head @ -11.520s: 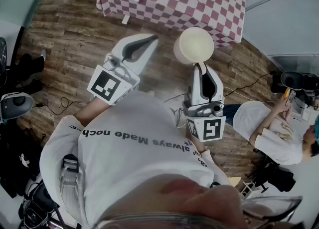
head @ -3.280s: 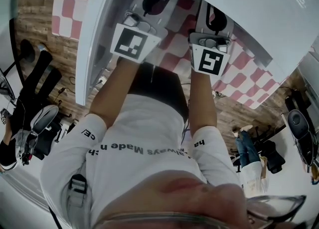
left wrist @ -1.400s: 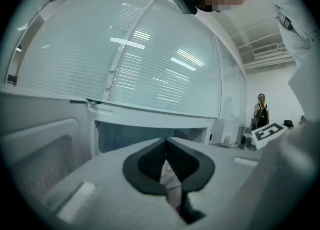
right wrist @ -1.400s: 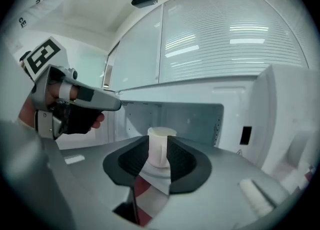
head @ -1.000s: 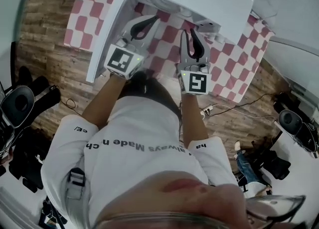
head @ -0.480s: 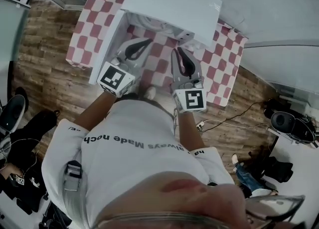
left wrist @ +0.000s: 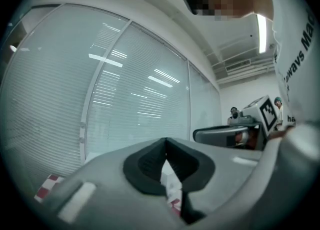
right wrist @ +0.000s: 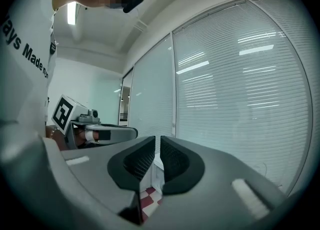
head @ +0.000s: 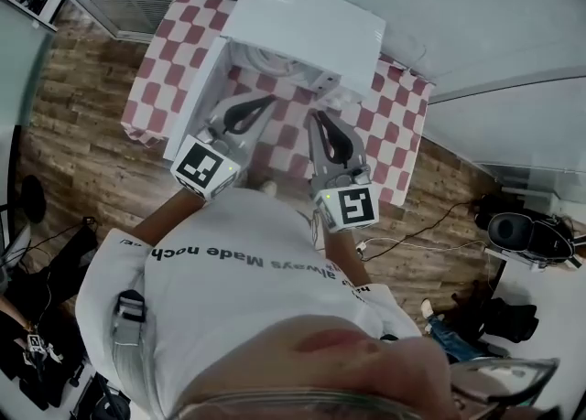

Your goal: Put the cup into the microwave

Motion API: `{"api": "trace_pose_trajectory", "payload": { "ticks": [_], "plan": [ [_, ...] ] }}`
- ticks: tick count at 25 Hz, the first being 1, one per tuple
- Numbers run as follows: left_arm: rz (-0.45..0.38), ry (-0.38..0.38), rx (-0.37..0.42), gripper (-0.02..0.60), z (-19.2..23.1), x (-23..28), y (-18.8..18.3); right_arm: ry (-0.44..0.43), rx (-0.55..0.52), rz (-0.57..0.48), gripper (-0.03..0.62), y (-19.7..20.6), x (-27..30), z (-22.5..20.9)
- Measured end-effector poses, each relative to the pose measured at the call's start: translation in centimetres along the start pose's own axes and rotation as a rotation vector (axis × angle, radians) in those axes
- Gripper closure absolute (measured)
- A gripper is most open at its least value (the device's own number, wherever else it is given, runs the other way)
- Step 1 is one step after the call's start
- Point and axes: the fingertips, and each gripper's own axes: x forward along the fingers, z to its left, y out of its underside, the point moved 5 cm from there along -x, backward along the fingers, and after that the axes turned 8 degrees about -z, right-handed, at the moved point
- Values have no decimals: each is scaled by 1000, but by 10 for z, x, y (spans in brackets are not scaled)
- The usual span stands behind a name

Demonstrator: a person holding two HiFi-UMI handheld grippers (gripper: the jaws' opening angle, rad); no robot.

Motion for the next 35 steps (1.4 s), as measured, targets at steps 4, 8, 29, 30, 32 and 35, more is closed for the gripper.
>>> {"api": "trace_pose_trajectory", "payload": {
  "ticks": [4,8,29,30,32,35],
  "plan": [
    [-12,13,3,578,-10,-3,-11,-17,-17,-11,565,-15,-9,8],
    [-15,29,4,578,-20,-6,-18,-2,-1,-38,566,-29,-16,19],
    [-35,47,10,578,-30,-14,-24,17,-26,-50,582,-41,-28,30],
    [-36,45,8,578,-31,-14,-23,18,-27,-50,582,-41,-29,31],
    [-27,43,11,578,-33,-16,-22,19,-30,-53,583,-41,-31,31],
    [-40,45,18,578,-36,-16,-24,14,-36,-46,583,-39,-35,31]
  ]
}}
